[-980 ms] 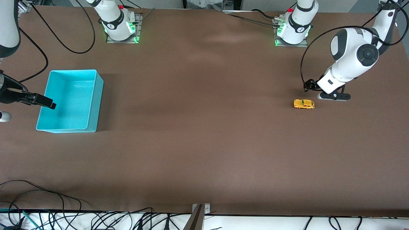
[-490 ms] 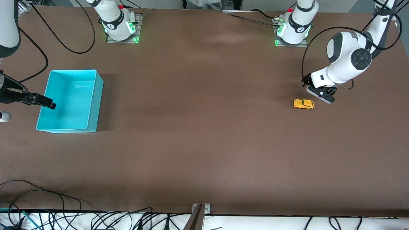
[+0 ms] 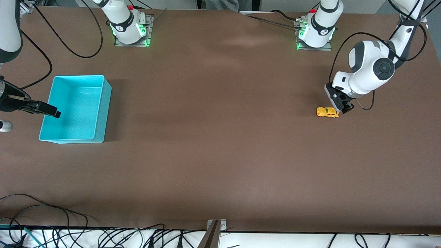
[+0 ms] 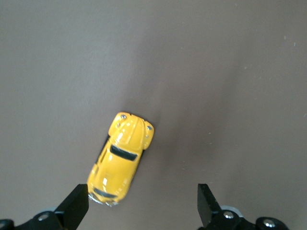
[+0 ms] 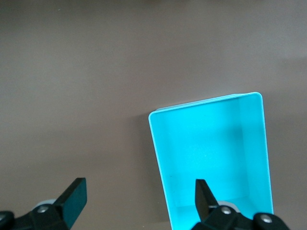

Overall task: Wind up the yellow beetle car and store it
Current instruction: 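Lower the left gripper and close it on the yellow car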

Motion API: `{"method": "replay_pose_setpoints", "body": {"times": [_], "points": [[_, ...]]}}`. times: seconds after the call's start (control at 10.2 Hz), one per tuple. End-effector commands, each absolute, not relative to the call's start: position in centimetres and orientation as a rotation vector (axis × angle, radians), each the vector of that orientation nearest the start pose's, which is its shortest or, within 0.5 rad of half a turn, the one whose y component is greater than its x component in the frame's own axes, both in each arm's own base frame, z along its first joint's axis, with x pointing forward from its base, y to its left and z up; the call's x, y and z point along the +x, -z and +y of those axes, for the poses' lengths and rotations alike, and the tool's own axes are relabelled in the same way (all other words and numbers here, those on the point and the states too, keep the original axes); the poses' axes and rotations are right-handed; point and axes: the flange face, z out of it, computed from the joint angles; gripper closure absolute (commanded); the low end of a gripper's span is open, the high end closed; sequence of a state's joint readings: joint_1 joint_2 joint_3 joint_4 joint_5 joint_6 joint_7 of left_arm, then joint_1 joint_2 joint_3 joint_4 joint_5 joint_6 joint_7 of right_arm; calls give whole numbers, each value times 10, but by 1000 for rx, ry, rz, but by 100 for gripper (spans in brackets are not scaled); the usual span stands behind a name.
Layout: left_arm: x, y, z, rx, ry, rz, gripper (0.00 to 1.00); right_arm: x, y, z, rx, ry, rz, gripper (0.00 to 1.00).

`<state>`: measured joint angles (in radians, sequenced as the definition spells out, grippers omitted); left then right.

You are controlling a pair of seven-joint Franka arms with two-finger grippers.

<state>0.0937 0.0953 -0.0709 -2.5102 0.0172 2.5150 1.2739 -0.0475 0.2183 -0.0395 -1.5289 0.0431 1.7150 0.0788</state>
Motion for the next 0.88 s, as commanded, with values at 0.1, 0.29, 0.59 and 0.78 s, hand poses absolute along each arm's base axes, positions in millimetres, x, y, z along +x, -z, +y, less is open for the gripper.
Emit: {"method": "replay_pose_setpoints", "body": {"times": [0.1,0.29,0.59,0.78], "points": [[467,-213,23,-2337,-54,2177,0,626,-529,-47,-3078,-49,278,0],[473,-204,32,-2240,-22,2255,0,626,-530,-47,-3078,-45,278,0],[475,-192,32,-2242,-35,2271,1,626,-529,-47,-3078,-47,278,0],[476,-192,31,-2244,-32,2266,24,626,-530,-47,-3078,-45,274,0]]}}
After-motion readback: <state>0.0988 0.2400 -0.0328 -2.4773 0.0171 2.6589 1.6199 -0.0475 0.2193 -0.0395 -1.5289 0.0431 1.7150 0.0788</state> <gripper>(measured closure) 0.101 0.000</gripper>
